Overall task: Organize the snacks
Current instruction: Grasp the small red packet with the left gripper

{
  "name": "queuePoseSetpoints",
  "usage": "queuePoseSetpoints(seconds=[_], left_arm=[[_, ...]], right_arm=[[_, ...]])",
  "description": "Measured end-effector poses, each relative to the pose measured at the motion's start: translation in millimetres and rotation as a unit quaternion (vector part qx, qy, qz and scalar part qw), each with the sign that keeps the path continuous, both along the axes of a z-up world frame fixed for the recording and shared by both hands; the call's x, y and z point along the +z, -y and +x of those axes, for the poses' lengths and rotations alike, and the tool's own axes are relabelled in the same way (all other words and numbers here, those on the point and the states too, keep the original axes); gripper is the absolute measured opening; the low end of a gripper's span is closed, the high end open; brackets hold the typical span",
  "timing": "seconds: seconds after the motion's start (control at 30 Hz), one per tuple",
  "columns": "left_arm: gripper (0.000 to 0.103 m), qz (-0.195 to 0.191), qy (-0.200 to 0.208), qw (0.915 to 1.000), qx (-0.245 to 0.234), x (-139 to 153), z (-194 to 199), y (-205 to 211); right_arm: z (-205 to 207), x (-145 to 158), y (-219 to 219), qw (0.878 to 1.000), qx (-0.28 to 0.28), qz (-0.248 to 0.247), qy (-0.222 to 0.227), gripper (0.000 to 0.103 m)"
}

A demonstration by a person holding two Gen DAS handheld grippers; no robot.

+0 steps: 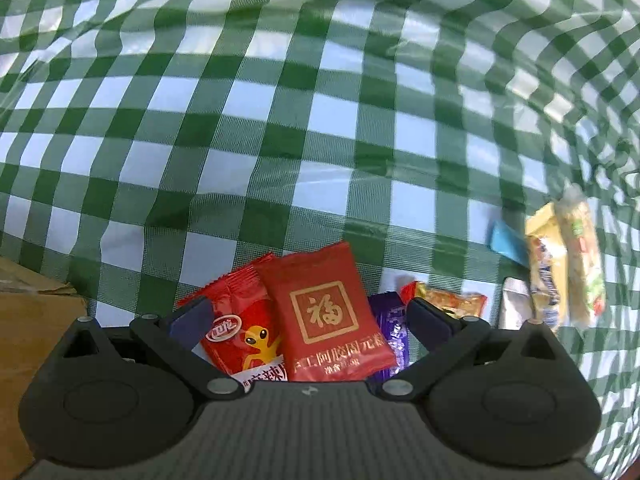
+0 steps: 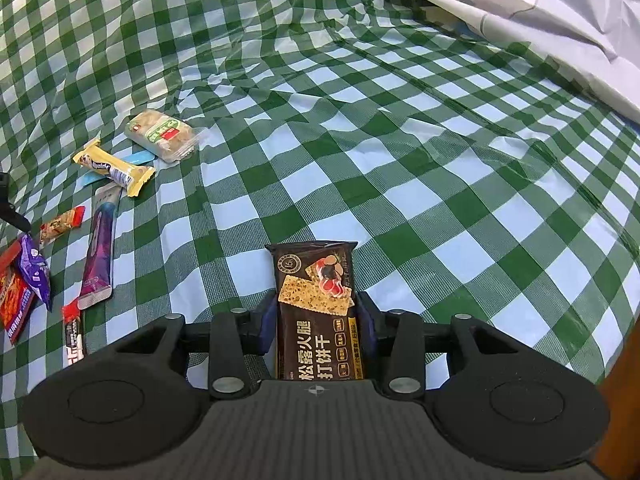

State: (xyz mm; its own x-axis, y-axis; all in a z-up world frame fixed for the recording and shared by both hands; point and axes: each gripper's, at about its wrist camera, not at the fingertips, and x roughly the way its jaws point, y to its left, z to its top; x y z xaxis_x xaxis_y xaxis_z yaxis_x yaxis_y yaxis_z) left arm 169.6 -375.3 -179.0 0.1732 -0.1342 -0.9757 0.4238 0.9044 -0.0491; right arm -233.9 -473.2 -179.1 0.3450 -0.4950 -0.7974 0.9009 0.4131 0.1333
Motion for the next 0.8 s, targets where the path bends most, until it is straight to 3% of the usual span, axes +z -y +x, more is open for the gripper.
queuePoseSetpoints(seconds=[0.1, 0.17, 0.27, 0.33, 0.8], left_arm=[[0.101, 0.005, -0.008, 0.9993, 0.037, -0.6, 6.6, -2.6], [0.089, -0.006, -0.011, 0.9988, 0.047, 1.6, 9.1, -6.9], [0.051, 0.003, 0.008, 0.9996, 0.028, 8.1, 5.7, -8.2], [0.045, 0.000, 0.011, 0.9997, 0.023, 12.9, 5.0, -11.5], [0.024, -0.080, 0.048, 0.9949, -0.038, 92.8, -35.3, -49.0]], right_arm=[[1.2, -0.7, 0.9, 1.000, 0.005, -0.005, -0.004, 0.045], [0.5, -1.1, 0.8, 1.000, 0.007, -0.008, -0.004, 0.045], [0.9, -1.2, 0.6, 1.000, 0.010, -0.010, -0.006, 0.045], [2.0, -1.2, 0.5, 1.000, 0.012, -0.012, -0.009, 0.045], [-2.6, 13.8, -5.1, 1.000, 0.008, -0.004, -0.003, 0.041]])
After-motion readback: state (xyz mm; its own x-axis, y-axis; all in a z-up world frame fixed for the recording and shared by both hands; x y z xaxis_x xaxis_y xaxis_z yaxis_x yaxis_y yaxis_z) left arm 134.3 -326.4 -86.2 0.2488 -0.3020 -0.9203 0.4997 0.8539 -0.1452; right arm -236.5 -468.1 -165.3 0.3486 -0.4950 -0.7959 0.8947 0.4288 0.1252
